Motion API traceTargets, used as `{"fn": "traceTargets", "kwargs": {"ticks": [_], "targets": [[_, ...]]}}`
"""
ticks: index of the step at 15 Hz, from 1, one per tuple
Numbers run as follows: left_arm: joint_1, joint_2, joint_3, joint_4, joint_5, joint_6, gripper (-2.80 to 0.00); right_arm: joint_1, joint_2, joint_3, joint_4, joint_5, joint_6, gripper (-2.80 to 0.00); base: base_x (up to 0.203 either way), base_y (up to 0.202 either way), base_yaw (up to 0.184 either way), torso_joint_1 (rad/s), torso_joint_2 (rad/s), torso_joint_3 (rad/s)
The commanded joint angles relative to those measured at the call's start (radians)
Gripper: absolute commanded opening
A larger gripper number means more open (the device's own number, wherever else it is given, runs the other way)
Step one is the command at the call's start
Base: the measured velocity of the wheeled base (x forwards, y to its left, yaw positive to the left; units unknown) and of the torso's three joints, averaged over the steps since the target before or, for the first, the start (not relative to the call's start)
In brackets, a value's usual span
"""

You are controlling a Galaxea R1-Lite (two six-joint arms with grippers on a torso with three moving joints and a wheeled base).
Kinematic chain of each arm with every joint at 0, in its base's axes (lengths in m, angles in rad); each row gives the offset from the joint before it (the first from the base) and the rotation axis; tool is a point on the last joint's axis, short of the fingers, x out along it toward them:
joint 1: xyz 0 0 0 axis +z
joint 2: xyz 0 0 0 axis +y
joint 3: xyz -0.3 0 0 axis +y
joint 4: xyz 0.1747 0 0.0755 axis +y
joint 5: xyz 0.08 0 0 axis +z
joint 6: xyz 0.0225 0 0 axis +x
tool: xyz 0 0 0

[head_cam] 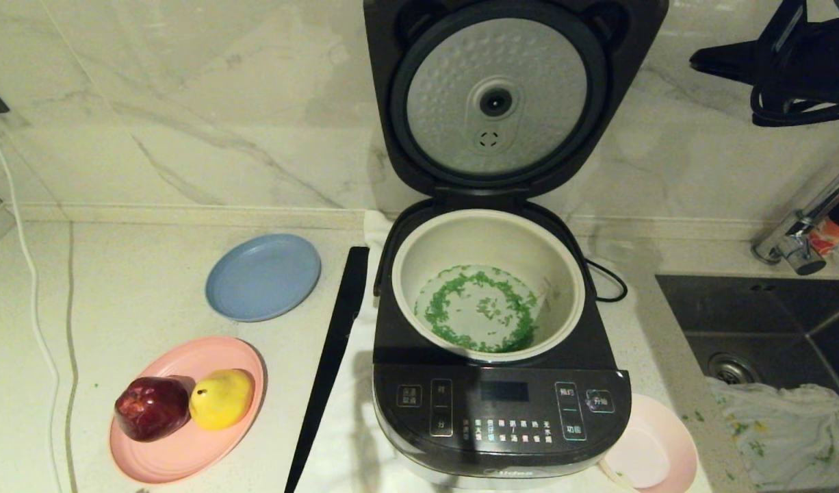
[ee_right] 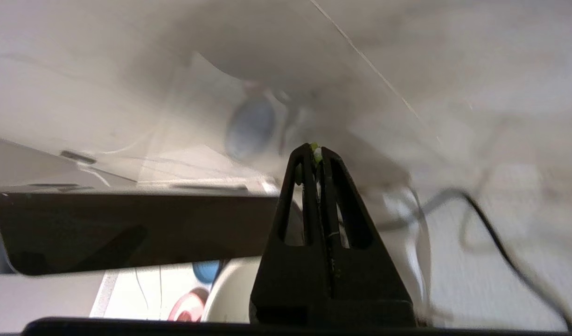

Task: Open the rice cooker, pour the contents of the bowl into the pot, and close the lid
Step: Close the rice cooker

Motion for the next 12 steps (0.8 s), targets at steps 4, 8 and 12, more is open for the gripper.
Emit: {"fn": "traceTargets", "kwargs": {"ticks": [4, 8, 12], "targets": [[0.0, -0.001, 0.0, 0.0, -0.001, 0.001, -2.8, 0.016, 0.052, -0.003, -0.139, 0.128, 0.002, -2.8, 0.0, 0.0, 0.0, 0.0, 0.0, 0.0], [0.0, -0.002, 0.0, 0.0, 0.0, 0.001, -2.8, 0.072, 0.101, -0.006, -0.211, 0.135, 0.0, -2.8, 0.0, 0.0, 0.0, 0.0, 0.0, 0.0], [0.0, -0.001, 0.0, 0.0, -0.001, 0.001, -2.8, 0.113, 0.149, -0.013, -0.262, 0.133, 0.003, -2.8, 0.0, 0.0, 0.0, 0.0, 0.0, 0.0]]}}
